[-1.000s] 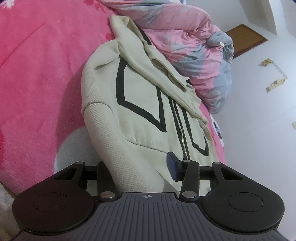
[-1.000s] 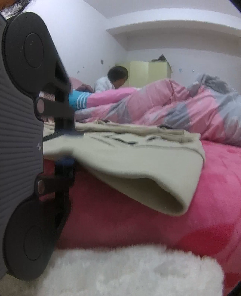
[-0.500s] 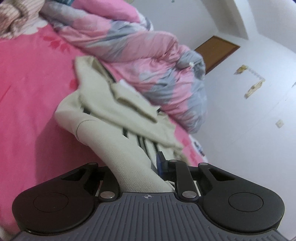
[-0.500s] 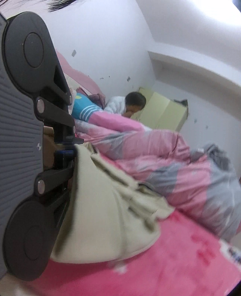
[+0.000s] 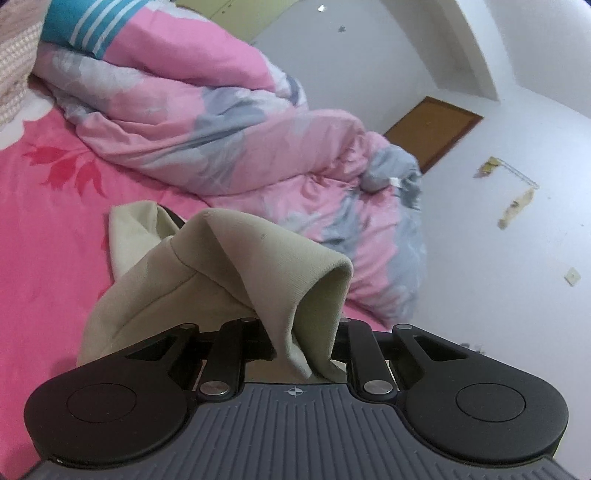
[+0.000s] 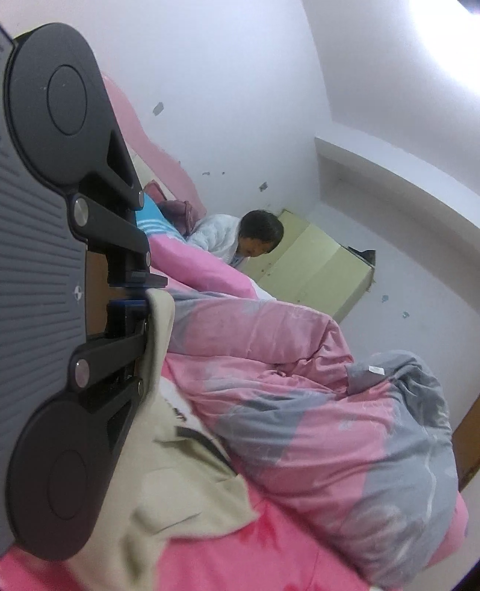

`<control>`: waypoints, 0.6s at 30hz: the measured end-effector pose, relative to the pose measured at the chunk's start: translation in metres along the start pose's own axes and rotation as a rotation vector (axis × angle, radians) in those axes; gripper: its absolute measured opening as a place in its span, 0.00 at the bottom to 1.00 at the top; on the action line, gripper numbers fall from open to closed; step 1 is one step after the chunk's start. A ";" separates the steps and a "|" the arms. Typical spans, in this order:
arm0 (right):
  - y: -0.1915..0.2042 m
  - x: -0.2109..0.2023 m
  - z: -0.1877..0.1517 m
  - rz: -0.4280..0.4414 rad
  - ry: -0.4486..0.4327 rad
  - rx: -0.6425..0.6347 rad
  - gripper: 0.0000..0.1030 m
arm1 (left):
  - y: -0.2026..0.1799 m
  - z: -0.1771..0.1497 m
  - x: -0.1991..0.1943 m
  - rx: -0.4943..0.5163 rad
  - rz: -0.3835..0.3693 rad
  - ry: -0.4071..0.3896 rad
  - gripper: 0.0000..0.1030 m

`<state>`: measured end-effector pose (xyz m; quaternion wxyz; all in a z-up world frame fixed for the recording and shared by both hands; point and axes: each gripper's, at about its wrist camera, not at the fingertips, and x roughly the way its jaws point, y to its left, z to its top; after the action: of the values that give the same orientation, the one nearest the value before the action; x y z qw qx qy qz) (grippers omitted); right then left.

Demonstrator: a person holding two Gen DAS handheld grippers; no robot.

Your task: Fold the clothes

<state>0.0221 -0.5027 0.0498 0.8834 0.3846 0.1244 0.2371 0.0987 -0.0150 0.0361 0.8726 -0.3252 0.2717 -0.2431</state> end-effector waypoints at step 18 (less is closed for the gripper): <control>-0.153 0.158 0.035 -0.173 0.299 0.455 0.25 | 0.132 0.048 0.100 -0.632 -0.072 0.048 0.69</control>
<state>0.2211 -0.5341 -0.0454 0.7631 0.5218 0.3356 0.1810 0.2349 0.0343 -0.0574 0.7124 -0.5839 0.3426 -0.1851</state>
